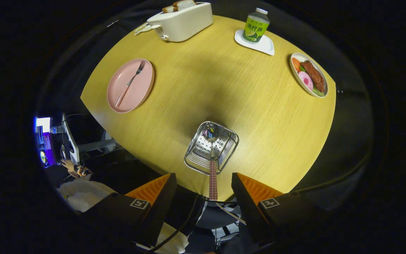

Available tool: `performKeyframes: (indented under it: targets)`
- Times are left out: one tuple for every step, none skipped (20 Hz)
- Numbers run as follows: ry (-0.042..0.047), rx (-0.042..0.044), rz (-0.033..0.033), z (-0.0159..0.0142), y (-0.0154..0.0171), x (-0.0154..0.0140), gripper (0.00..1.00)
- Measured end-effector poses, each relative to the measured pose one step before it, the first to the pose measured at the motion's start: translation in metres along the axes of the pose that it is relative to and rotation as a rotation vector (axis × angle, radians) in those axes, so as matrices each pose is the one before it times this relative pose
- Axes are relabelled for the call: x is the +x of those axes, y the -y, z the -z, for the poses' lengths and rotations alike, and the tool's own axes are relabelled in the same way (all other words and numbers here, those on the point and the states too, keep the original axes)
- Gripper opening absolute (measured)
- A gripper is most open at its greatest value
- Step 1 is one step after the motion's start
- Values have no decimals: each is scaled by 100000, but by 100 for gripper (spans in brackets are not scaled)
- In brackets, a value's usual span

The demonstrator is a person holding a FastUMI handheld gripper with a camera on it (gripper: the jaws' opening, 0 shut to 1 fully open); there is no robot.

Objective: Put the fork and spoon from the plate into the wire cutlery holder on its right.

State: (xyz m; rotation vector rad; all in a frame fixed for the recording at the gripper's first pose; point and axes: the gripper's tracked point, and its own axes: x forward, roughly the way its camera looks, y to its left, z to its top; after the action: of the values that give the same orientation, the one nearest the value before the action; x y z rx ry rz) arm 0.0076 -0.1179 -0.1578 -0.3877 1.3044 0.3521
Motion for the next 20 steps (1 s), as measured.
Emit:
performKeyframes:
  targets:
    - [3575, 620, 909, 207, 21, -721, 97]
    - [4088, 1289, 1011, 255, -72, -572, 97]
    - [3346, 1520, 1034, 136, -37, -543, 97]
    - [2737, 1453, 1044, 261, -81, -595, 97]
    - [3096, 1521, 921, 141, -66, -613, 97]
    - [3116, 1329, 1164, 228, -52, -498, 97]
    - [2948, 950, 833, -219, 93, -857, 98]
    - [2972, 460, 609, -117, -82, -617, 98]
    - [3399, 237, 665, -394, -39, -608, 97]
    - [2610, -217, 471, -404, -184, -674, 98]
    - [2398, -1313, 103, -407, -297, -689, 98]
    - [3152, -1994, 778, -748, -224, -844, 97]
    - [2645, -1174, 927, -834, -146, -703, 98]
    - [3563, -435, 386, -1108, -141, -872, 98]
    - [4506, 958, 14, -1548, -484, -834, 98]
    - [4925, 1454, -520, -1628, -622, -683, 98]
    - [5491, 886, -328, -1831, -711, -466, 98]
    - [5346, -249, -169, -1573, -766, -140, 98]
    - [5113, -1369, -20, -1426, -852, 170, 98]
    - [5122, -1422, 346, -1156, -852, 296, 98]
